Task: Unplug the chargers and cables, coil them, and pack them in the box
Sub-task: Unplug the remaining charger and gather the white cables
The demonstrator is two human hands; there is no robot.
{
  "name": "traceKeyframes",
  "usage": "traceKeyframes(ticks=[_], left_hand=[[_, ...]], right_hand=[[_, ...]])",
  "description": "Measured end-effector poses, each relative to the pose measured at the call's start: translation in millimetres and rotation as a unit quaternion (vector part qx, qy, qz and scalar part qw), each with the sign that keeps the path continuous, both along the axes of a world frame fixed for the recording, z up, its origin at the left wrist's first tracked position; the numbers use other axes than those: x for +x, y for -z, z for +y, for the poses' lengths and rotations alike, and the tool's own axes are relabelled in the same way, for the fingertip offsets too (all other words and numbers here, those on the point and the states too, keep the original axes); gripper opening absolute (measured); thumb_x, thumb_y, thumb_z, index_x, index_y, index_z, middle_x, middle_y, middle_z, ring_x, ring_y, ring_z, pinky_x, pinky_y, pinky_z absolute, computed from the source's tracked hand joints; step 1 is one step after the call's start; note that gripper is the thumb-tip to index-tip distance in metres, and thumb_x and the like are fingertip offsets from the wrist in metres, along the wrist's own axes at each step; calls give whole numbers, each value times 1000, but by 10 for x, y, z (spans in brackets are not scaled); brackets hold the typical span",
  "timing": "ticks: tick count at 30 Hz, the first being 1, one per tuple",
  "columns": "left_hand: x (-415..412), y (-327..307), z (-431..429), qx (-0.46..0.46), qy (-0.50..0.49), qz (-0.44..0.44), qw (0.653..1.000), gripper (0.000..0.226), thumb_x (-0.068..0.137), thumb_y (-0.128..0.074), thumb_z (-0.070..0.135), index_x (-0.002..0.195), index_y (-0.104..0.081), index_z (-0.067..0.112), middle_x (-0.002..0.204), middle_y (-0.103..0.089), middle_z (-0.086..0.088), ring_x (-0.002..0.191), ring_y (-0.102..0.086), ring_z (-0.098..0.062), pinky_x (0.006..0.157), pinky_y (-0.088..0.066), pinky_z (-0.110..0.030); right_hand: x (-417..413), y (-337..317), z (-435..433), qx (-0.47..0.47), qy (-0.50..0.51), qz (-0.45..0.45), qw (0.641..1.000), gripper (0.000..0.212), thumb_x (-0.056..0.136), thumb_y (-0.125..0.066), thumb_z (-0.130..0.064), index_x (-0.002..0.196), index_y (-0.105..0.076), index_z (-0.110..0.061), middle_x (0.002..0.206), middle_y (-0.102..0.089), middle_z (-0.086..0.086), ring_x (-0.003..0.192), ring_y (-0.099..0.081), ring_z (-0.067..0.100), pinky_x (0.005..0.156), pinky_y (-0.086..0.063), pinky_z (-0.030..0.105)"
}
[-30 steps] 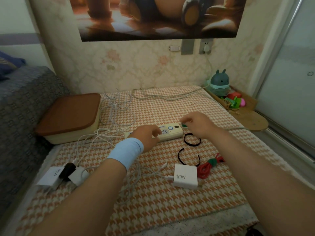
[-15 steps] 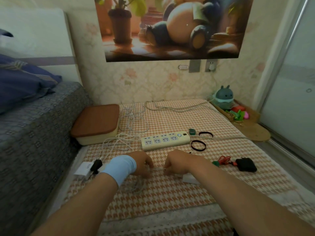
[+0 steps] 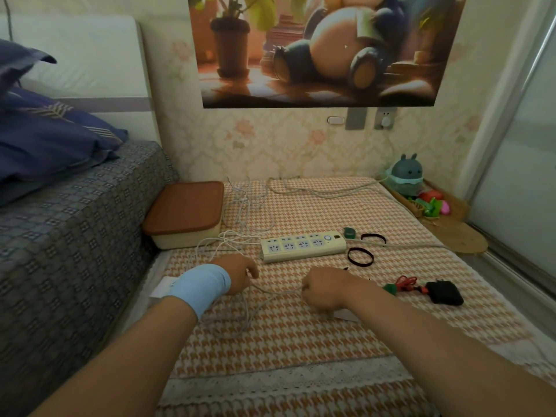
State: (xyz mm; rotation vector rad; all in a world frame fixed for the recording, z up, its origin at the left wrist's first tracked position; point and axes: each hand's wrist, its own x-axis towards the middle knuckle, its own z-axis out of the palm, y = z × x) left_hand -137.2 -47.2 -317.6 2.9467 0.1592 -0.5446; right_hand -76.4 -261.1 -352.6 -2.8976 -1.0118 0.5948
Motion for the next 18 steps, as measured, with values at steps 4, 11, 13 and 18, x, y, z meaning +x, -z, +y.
traceKeyframes(ticks=[4, 11, 13, 18], left_hand=[[-17, -22, -49, 0, 25, 7, 1000, 65, 88, -45, -10, 139, -47, 31, 137, -52, -2, 116, -56, -23, 96, -52, -38], [-102, -152, -212, -249, 14, -97, 964, 63, 84, -38, -15, 137, -47, 18, 137, -54, -8, 119, -57, -25, 95, -51, -34], [-124, -242, -263, -409, -27, -116, 905, 40, 86, -45, -10, 119, -57, 9, 108, -69, -13, 101, -65, -26, 85, -54, -32], [-113, -378, -287, -444, -9, -163, 881, 38, 86, -69, 42, 94, -70, 5, 73, -63, -2, 71, -58, -18, 71, -49, -34]], right_hand=[[-29, -28, 10, -45, -40, -43, 997, 31, 104, -47, -39, 94, -64, -15, 88, -62, 4, 80, -56, 22, 71, -46, 34], [18, -486, -93, 302, 51, 103, 946, 28, 109, -39, -25, 91, -58, -17, 68, -65, 2, 71, -62, 20, 75, -52, 39], [4, -638, -104, 354, 66, 110, 927, 31, 110, -37, -21, 97, -63, -10, 61, -62, -1, 67, -61, 20, 67, -48, 30], [-81, -901, -96, 496, 102, 218, 834, 29, 110, -36, -12, 101, -59, 2, 54, -37, -5, 50, -33, 11, 51, -31, 23]])
